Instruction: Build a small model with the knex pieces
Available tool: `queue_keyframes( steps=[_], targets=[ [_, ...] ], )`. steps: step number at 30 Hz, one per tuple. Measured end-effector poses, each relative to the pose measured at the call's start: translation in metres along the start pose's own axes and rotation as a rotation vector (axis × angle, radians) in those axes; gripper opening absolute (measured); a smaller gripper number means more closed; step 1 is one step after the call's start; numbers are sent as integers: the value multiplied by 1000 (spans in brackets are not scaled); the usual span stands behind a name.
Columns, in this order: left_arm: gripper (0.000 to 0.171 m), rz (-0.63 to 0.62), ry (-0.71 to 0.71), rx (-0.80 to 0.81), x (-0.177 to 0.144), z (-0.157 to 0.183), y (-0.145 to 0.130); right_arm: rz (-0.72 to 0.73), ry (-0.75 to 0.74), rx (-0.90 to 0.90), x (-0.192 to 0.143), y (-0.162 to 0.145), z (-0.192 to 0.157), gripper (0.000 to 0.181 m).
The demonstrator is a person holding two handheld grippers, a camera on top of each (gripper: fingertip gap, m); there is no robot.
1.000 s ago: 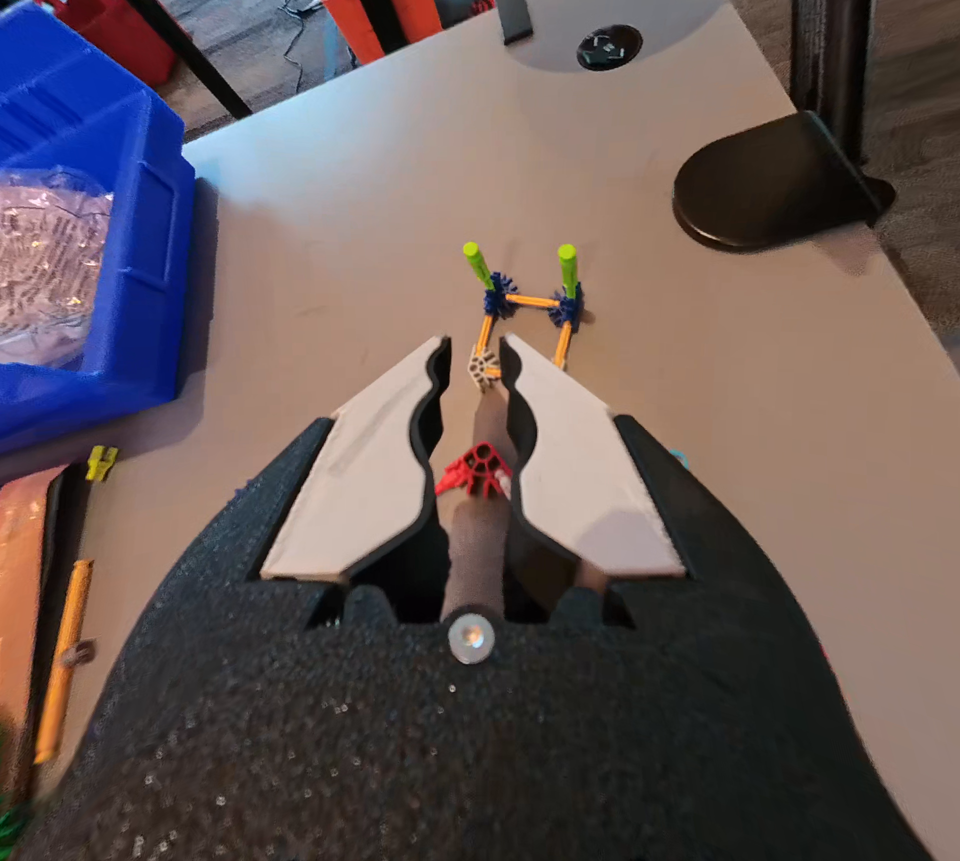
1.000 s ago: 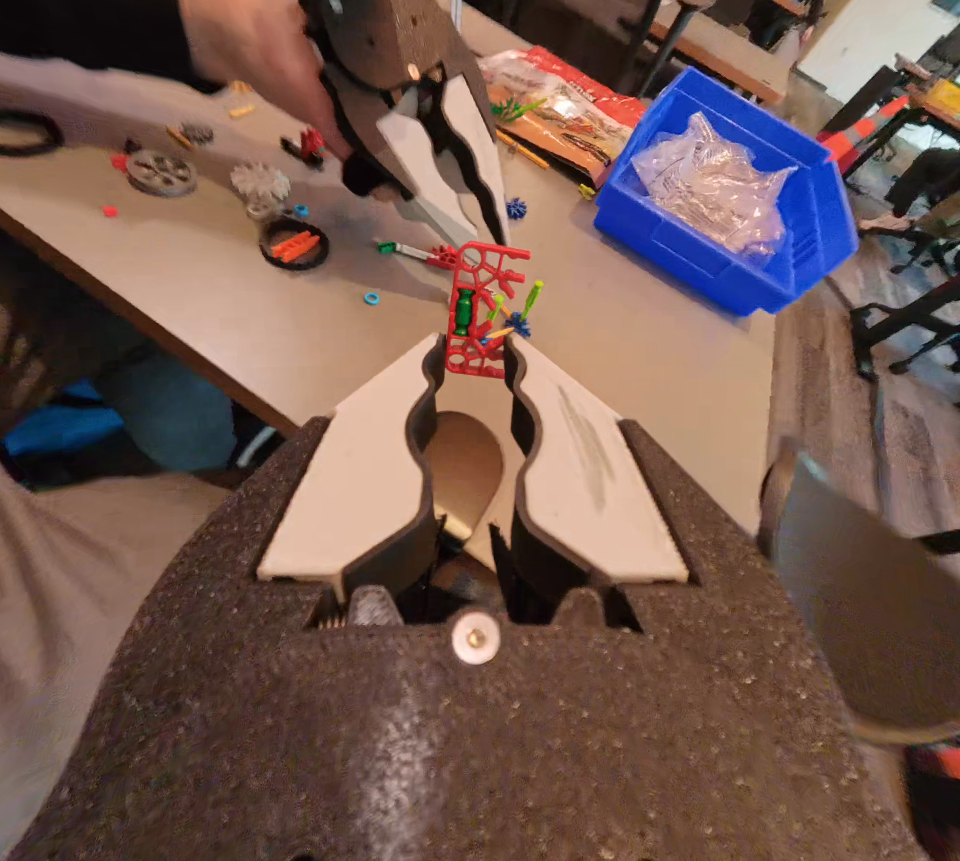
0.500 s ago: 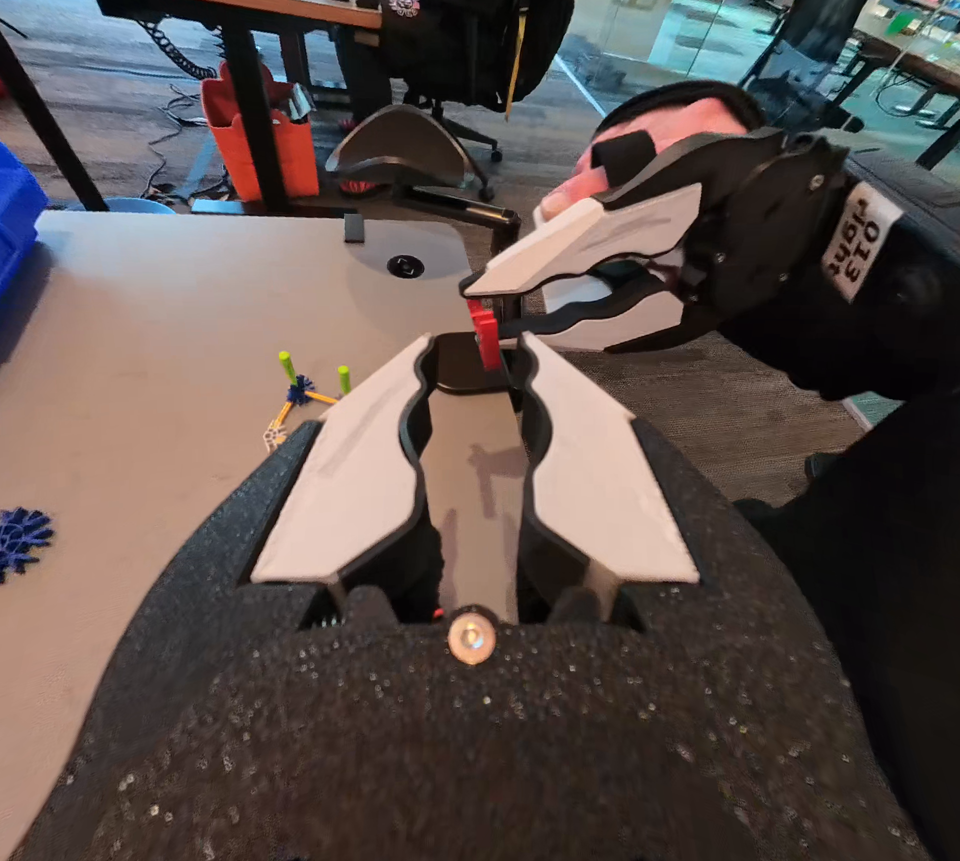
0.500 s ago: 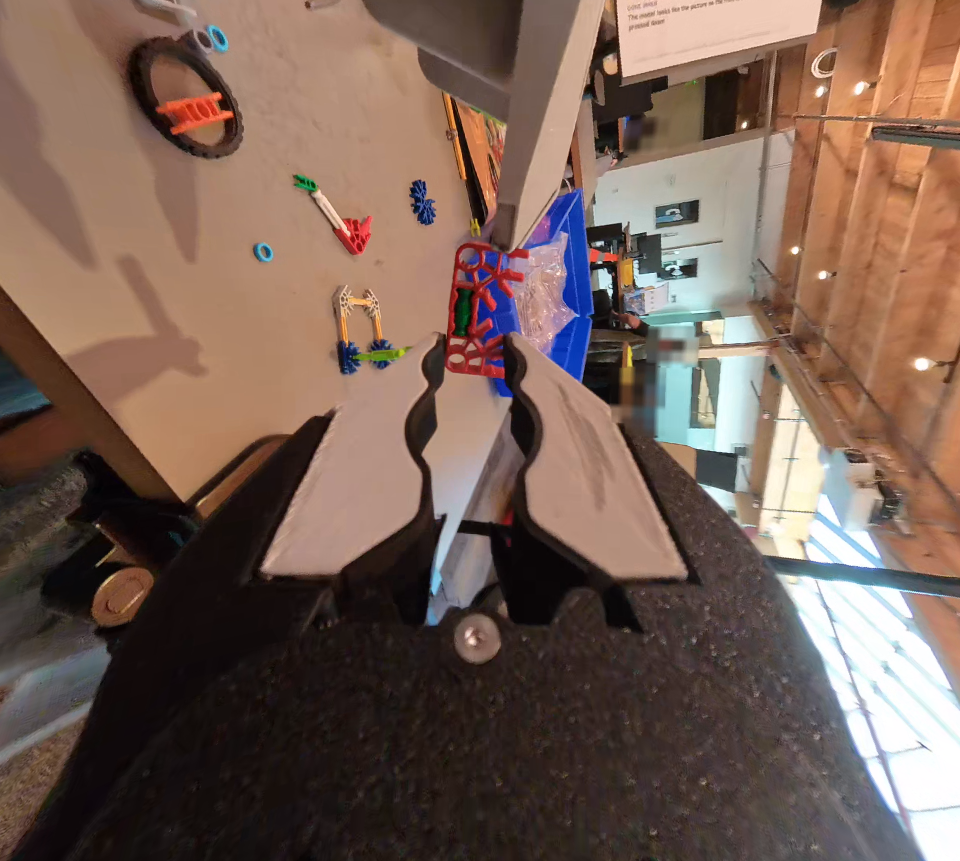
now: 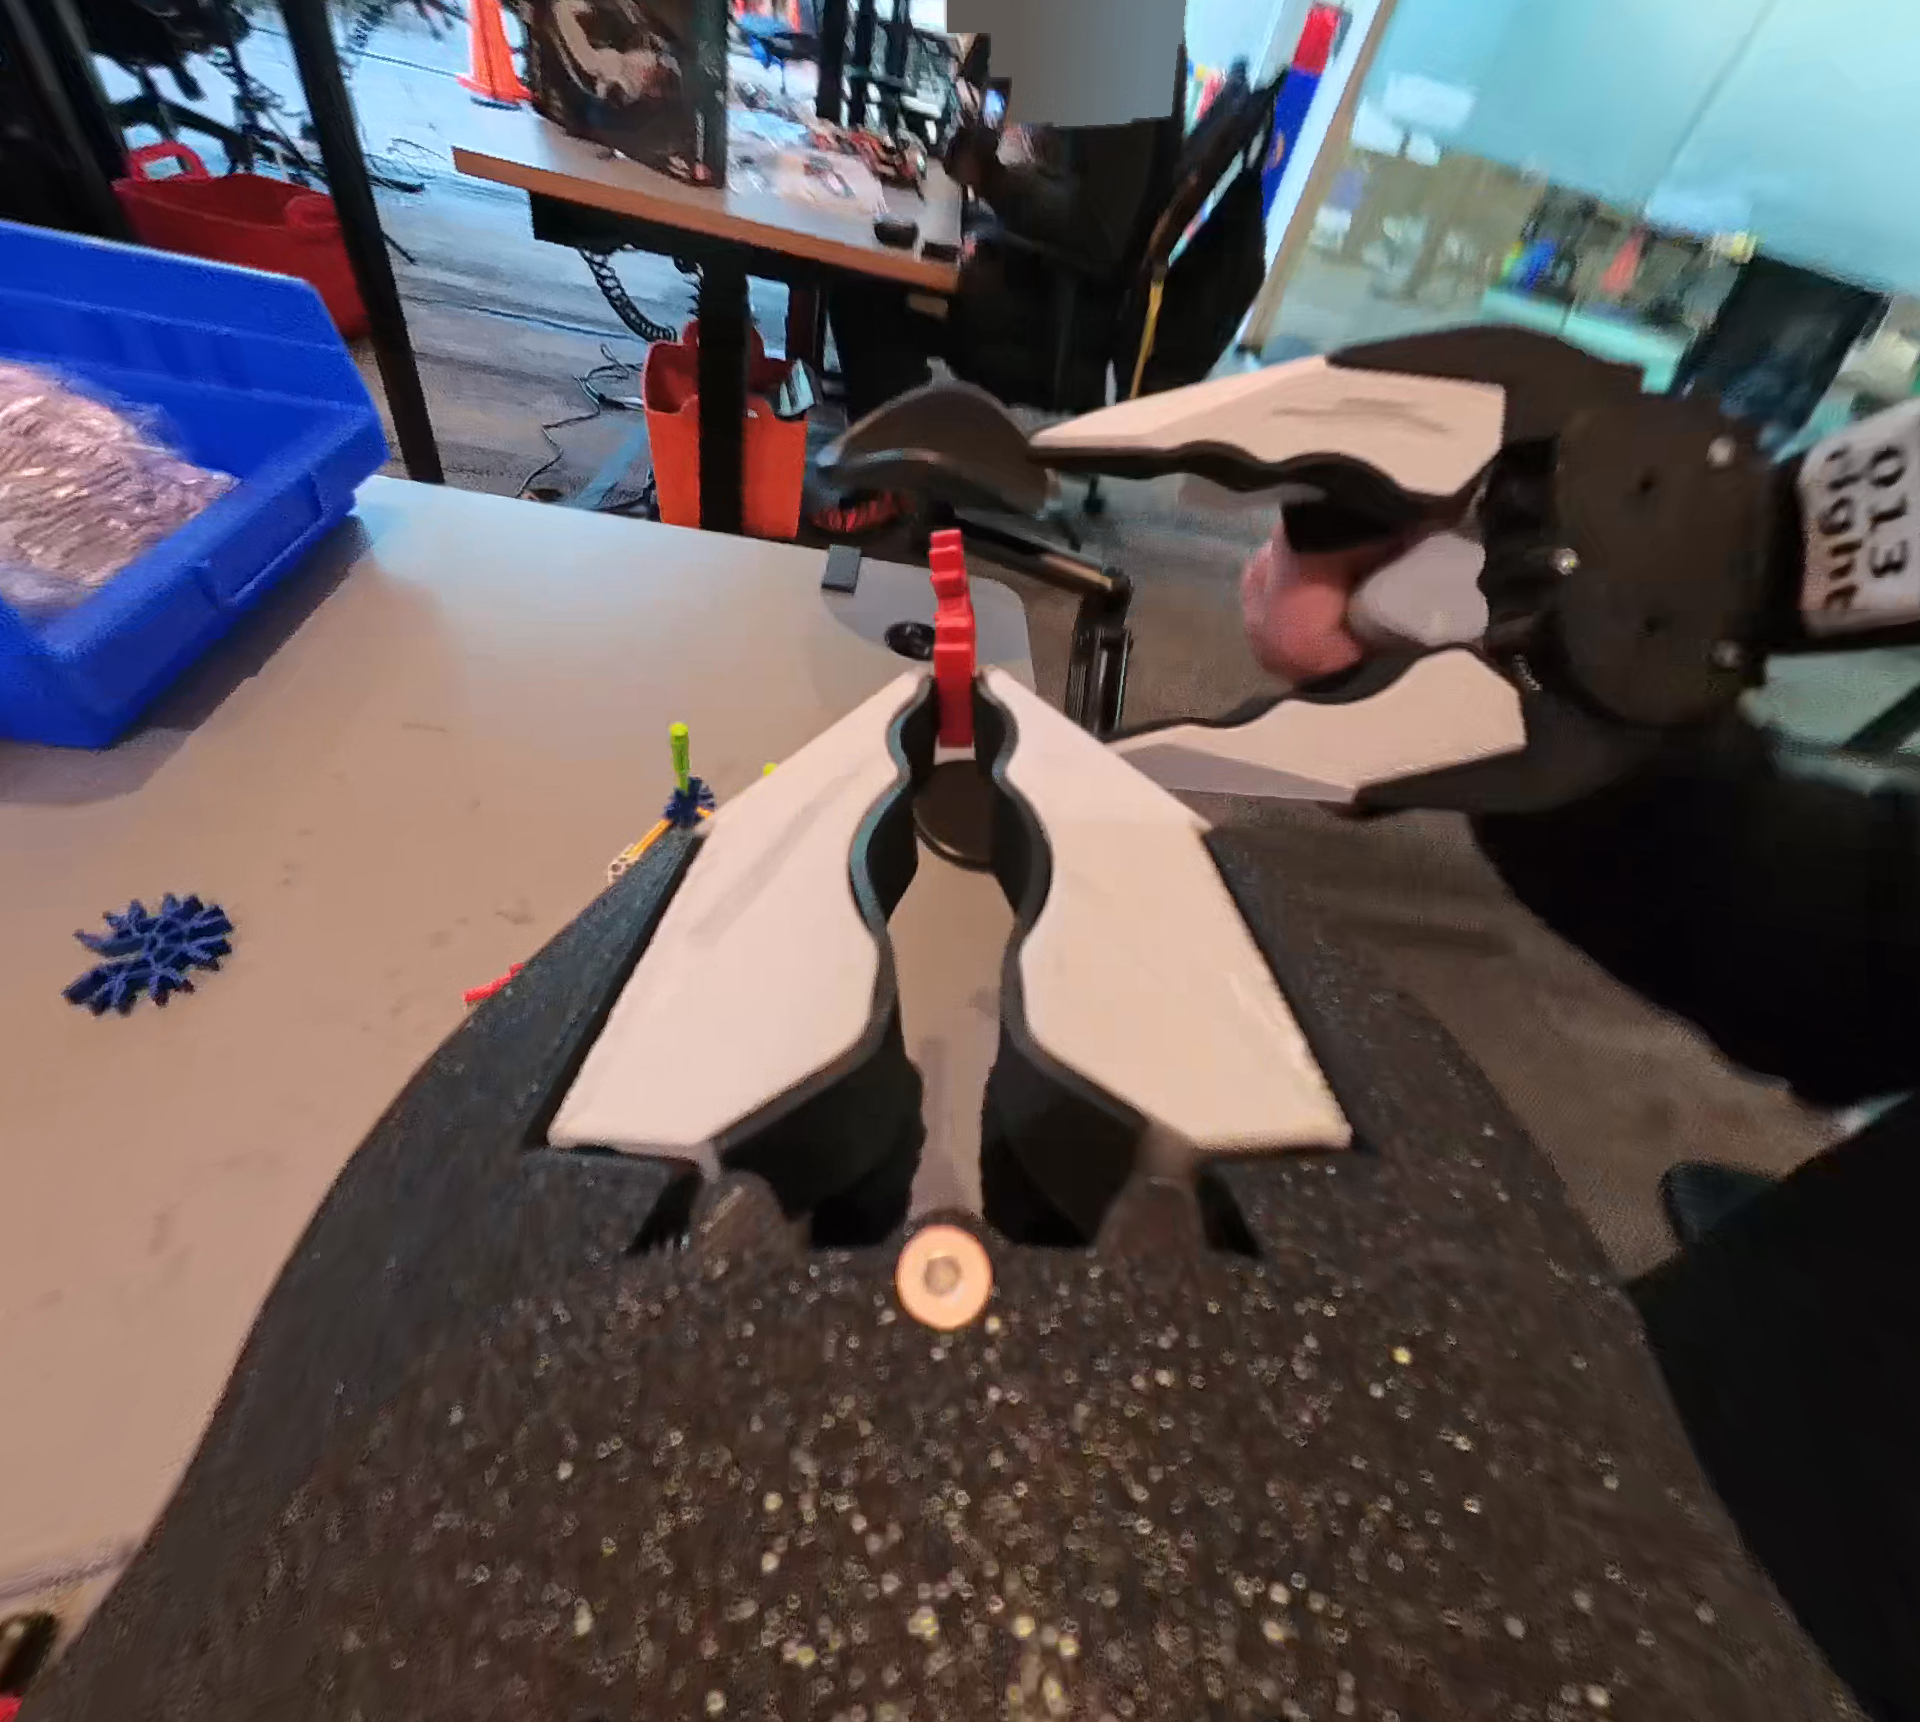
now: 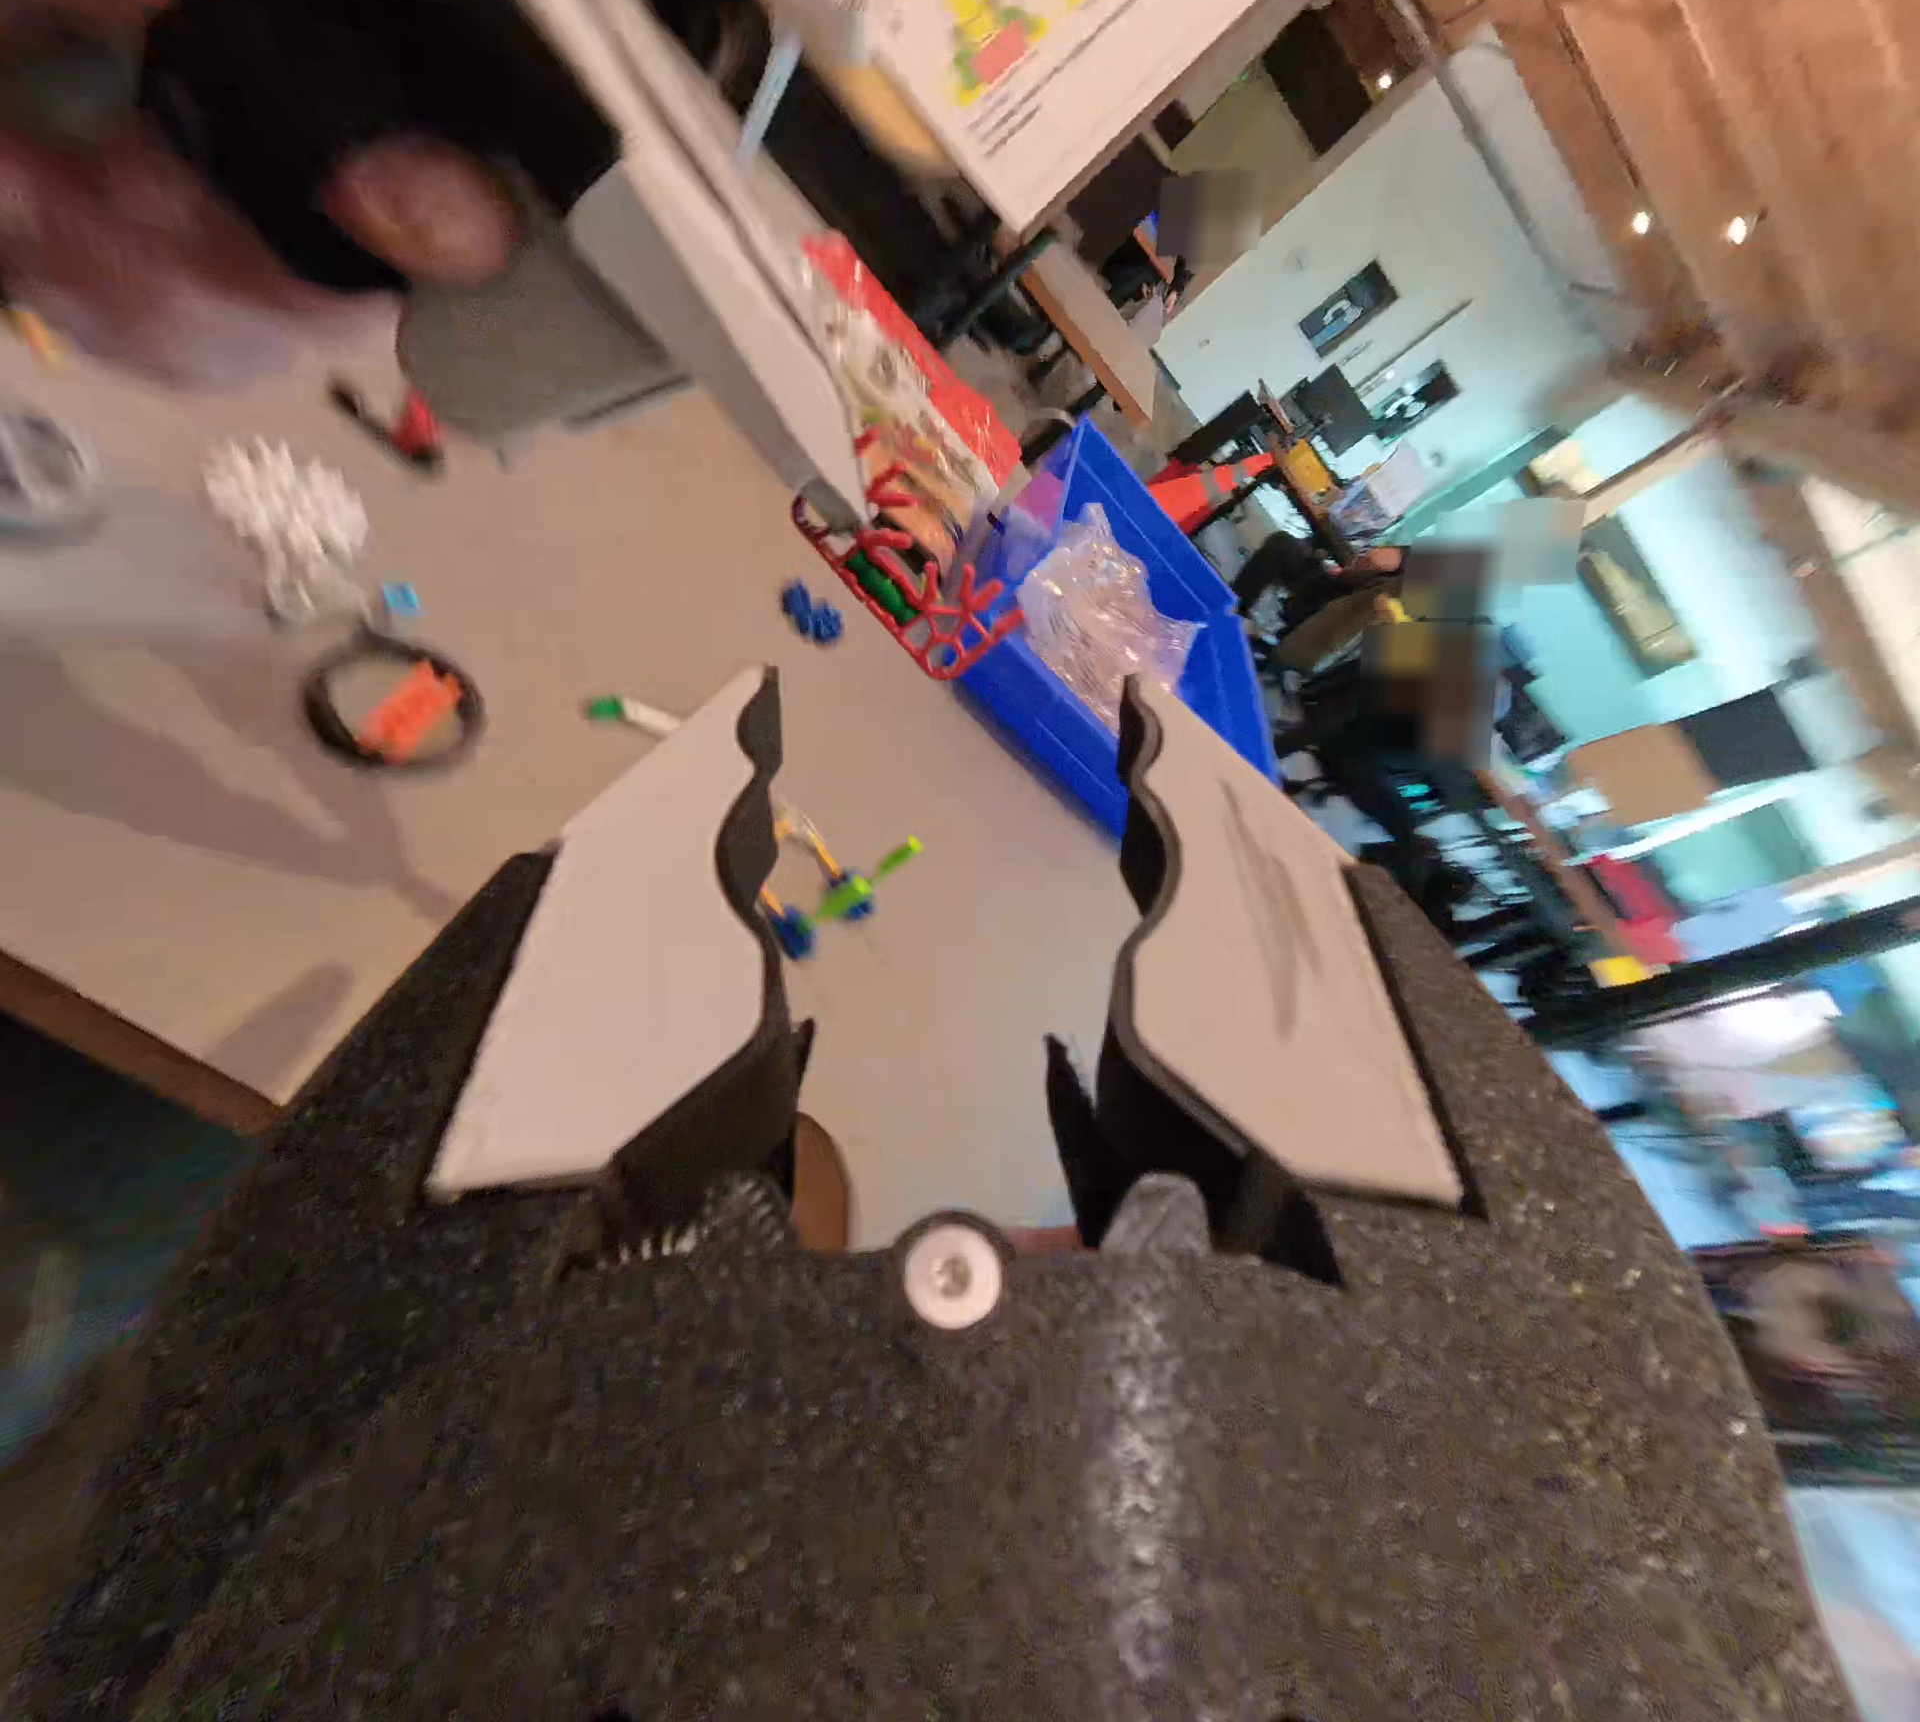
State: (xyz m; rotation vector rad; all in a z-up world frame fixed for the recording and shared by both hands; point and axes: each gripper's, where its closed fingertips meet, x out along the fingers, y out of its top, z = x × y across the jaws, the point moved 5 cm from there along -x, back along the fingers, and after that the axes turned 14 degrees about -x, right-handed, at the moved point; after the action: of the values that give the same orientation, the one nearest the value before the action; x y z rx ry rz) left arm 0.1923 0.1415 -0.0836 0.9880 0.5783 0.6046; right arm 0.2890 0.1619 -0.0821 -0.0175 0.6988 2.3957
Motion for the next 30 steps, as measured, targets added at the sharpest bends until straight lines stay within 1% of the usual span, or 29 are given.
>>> queue_keyframes(
  steps=[2,3,4,5,8,9,10,14,17,22,23,25,26,28,30],
  targets=[
    [3,75,-23,-97,-9,-3,7,65,8,183,-1,5,2,68],
    [3,110,-41,-125,-14,-2,9,80,14,238,2,9,0,70],
    [3,149,-64,-147,-18,0,12,89,13,281,6,14,-3,75],
    [3,163,-59,-172,-20,-1,13,102,10,324,12,19,-4,78],
    [3,208,-33,-178,-26,1,12,133,-5,435,28,34,-5,77],
    [3,216,-23,-176,-28,2,12,144,-15,456,32,39,-5,73],
    [3,226,-19,-179,-31,3,12,151,-26,456,35,44,-5,65],
    [3,269,-12,-200,-44,2,13,156,-80,399,44,57,-2,51],
    [3,297,-21,-226,-52,2,12,174,-62,381,45,64,-3,51],
    [4,285,-33,-225,-54,2,10,179,-27,345,45,66,-4,51],
    [4,292,-38,-227,-55,2,10,175,-31,343,44,64,-4,50],
    [17,302,-34,-218,-57,2,11,160,-41,341,42,58,0,51],
    [21,308,-23,-206,-58,0,12,148,-43,344,41,53,2,51],
    [24,304,-2,-192,-62,-5,12,113,-42,353,38,37,6,51],
    [24,246,46,-148,-59,-12,7,73,-9,361,37,19,7,51]
  ],
)
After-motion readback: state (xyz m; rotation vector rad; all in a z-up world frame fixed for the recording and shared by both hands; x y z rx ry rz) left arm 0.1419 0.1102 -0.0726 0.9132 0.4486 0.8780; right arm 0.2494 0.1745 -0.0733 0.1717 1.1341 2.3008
